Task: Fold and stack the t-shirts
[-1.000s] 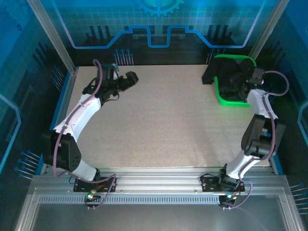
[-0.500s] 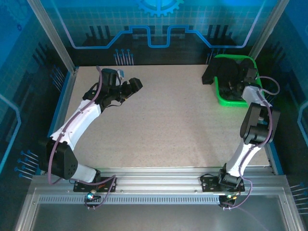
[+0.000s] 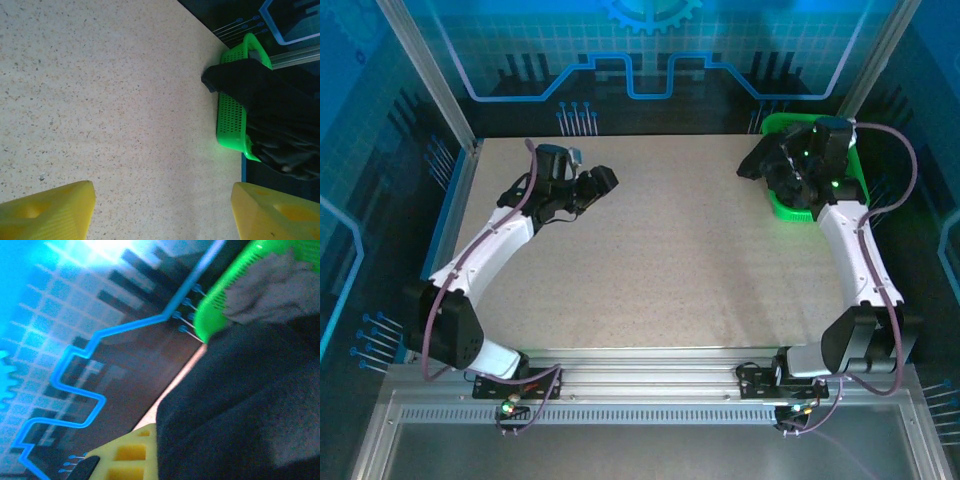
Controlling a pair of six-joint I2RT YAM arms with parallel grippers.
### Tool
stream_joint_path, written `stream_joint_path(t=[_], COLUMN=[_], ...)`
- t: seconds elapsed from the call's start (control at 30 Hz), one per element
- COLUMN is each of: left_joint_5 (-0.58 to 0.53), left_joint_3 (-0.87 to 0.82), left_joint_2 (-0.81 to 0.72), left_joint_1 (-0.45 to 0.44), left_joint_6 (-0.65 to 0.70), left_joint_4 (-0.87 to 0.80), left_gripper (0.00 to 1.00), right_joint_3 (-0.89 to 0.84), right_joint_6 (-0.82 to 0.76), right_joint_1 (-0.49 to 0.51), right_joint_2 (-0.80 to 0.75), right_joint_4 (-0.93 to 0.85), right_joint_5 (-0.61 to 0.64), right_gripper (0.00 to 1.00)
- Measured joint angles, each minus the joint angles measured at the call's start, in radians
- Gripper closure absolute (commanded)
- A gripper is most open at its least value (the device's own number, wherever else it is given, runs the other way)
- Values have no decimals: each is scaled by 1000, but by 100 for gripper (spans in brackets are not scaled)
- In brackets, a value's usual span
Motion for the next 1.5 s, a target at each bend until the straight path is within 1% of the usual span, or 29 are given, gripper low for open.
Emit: stream_joint_path(t=[0.1, 0.2, 0.33, 0.47, 0.5, 0.53, 0.6, 0.63, 0.7, 0.8, 0.87, 0.93, 1.0, 1.1, 1.17, 1.27, 1.33, 1.5], left_joint_5=[-1, -9, -48, -116, -135, -154, -187, -204, -227, -248, -249, -238, -213, -157, -114, -48, -15, 15], left_joint_3=[1, 7, 24, 27, 27, 29, 34, 38, 41, 41, 40, 19, -21, -105, -149, -157, -147, -51], left_joint_2=[8, 8, 4, -31, -46, -62, -92, -109, -137, -170, -179, -185, -189, -182, -153, -43, 53, 317], left_joint_1=[-1, -2, -2, -2, -2, -1, -1, -1, -1, -1, -1, -1, -2, -13, -40, -114, -166, -249], left_joint_6=[-2, -1, 12, 21, 22, 27, 37, 40, 43, 43, 42, 31, 9, -42, -85, -167, -225, -368], left_joint_4=[-7, -20, -58, -114, -131, -148, -173, -187, -204, -236, -254, -260, -259, -254, -242, -182, -130, -45], left_gripper=[27, 27, 27, 25, 25, 25, 25, 25, 25, 24, 24, 24, 24, 25, 25, 24, 22, 20], right_joint_3=[107, 241, 396, 470, 484, 496, 516, 531, 583, 667, 668, 623, 557, 420, 330, 179, 102, -32], right_joint_6=[-51, -107, -162, -178, -174, -163, -134, -120, -96, -75, -69, -69, -69, -82, -96, -119, -136, -170], right_joint_1=[52, 129, 263, 397, 435, 472, 532, 562, 617, 681, 706, 705, 680, 597, 528, 418, 370, 314], right_joint_2=[17, 54, 104, 158, 181, 210, 276, 323, 435, 599, 660, 666, 634, 531, 454, 329, 272, 180], right_joint_4=[-13, -13, -12, -16, -23, -34, -61, -74, -116, -203, -265, -303, -311, -325, -328, -336, -340, -354], right_joint_5=[-2, 5, 35, 81, 93, 97, 90, 68, -7, -130, -200, -245, -268, -269, -251, -217, -198, -188], right_gripper=[100, 100, 100, 100, 99, 85, 53, 42, 31, 28, 28, 29, 31, 34, 37, 38, 38, 38])
